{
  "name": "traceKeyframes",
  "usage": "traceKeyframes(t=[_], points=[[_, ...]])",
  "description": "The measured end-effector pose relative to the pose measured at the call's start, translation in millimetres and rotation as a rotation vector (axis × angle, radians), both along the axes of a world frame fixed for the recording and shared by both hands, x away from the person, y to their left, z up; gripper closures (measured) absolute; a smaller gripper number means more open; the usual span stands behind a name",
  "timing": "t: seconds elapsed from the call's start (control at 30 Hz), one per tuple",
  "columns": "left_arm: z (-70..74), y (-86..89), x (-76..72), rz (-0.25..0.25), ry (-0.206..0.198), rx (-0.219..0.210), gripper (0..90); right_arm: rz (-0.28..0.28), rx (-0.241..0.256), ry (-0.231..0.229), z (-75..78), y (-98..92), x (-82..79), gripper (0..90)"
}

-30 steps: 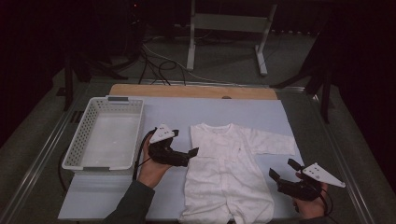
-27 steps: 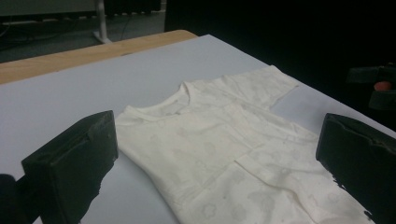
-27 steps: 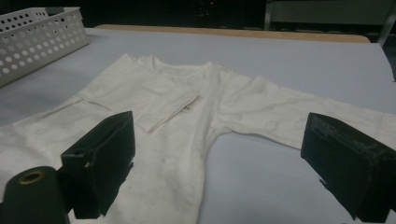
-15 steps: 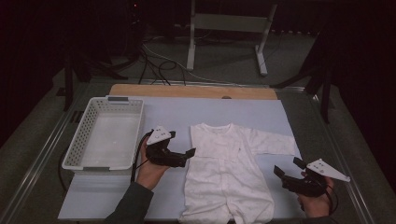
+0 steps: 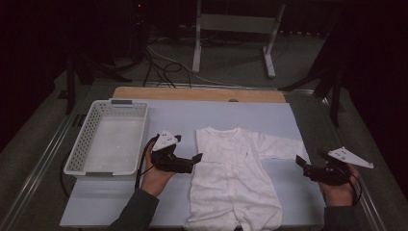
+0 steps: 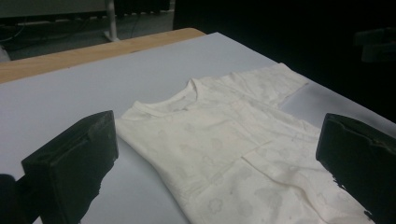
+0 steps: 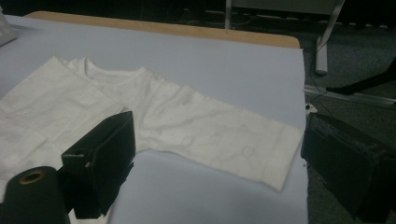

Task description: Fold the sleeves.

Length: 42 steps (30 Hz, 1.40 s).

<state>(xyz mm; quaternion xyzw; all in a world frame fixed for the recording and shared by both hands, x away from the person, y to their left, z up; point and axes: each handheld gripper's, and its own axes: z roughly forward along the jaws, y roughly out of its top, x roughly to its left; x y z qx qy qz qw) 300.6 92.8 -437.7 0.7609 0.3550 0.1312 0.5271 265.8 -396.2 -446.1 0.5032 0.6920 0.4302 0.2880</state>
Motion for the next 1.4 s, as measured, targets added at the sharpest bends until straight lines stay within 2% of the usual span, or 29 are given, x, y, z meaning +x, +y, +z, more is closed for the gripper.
traceKeyframes(t=[0.2, 0.43, 0.73, 0.97, 1.2, 1.3, 1.33, 1.4], points=[[1.4, 0.2, -0.8, 0.002, -0.003, -0.001, 0.0, 0.000, -0.016, -0.002, 3.8, -3.0, 12.2, 10.2], [2.2, -1.1, -1.2, 0.001, -0.001, 0.000, 0.0, -0.037, -0.010, 0.001, 1.8, -4.6, 25.4, 11.5], [2.7, -2.9, -1.9, 0.000, -0.004, 0.000, 0.0, -0.056, -0.017, 0.044, -12.7, -5.2, 43.2, 11.6], [2.8, -3.0, -2.3, 0.001, -0.004, 0.000, 0.0, -0.097, -0.024, 0.069, -25.4, -6.3, 56.4, 14.0], [2.7, -3.8, -2.6, -0.001, -0.005, 0.000, 0.0, -0.129, -0.037, 0.131, -42.3, -7.8, 67.0, 17.7], [3.6, -3.5, -3.0, -0.001, -0.007, -0.005, 0.0, -0.146, -0.056, 0.183, -51.0, -10.4, 71.1, 25.0], [3.6, -3.5, -3.0, -0.001, -0.007, -0.005, 0.0, -0.146, -0.056, 0.183, -51.0, -10.4, 71.1, 25.0], [3.7, -3.5, -3.2, -0.002, -0.007, -0.005, 0.0, -0.167, -0.059, 0.223, -58.5, -13.2, 72.9, 32.3]])
